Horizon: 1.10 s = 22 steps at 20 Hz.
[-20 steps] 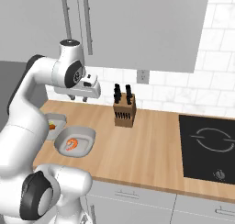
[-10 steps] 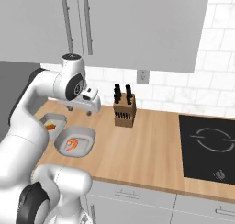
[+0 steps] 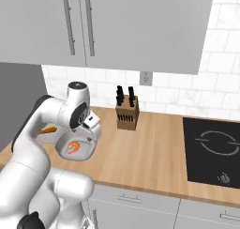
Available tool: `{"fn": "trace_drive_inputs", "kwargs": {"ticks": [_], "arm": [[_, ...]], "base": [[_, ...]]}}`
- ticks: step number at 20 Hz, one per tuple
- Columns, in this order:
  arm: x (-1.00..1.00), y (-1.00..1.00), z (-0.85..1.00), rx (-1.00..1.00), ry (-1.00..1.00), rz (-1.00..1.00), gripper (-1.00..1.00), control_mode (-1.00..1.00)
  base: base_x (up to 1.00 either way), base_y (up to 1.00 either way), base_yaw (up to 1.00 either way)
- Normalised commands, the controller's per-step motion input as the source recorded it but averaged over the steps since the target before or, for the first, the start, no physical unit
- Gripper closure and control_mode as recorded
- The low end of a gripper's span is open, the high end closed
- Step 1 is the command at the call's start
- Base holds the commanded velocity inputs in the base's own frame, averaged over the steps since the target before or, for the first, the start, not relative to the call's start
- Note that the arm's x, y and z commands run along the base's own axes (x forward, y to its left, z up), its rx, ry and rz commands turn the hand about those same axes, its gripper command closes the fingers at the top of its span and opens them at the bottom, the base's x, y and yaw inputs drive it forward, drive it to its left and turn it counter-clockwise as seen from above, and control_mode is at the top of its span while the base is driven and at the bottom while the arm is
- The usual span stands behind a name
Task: Take the meat container that has the shrimp and place it on the second highest rack of the freezer. Then take the vegetable container that has the lemon wedge and carrot and place it on the highest rack of the freezer.
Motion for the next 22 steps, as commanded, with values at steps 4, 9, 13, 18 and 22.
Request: {"fn": "trace_drive_inputs", "kwargs": {"ticks": [4,9,13,18,22], "arm": [[0.24,-0.12,-0.14,0.01,0.11,-0.01,-1.0,-1.0],[0.32,-0.08,-0.24,0.0,0.09,0.0,-1.0,-1.0],[0.39,0.03,-0.47,0.0,0.18,0.0,-1.0,-1.0],[0.38,0.11,-0.55,0.0,0.04,0.0,-1.0,-1.0],[0.22,-0.16,-0.39,0.01,0.01,0.01,-1.0,-1.0]], "base": [[0.0,0.0,0.0],[0.0,0.0,0.0],[0.0,0.0,0.0],[0.0,0.0,0.0],[0.0,0.0,0.0]]}}
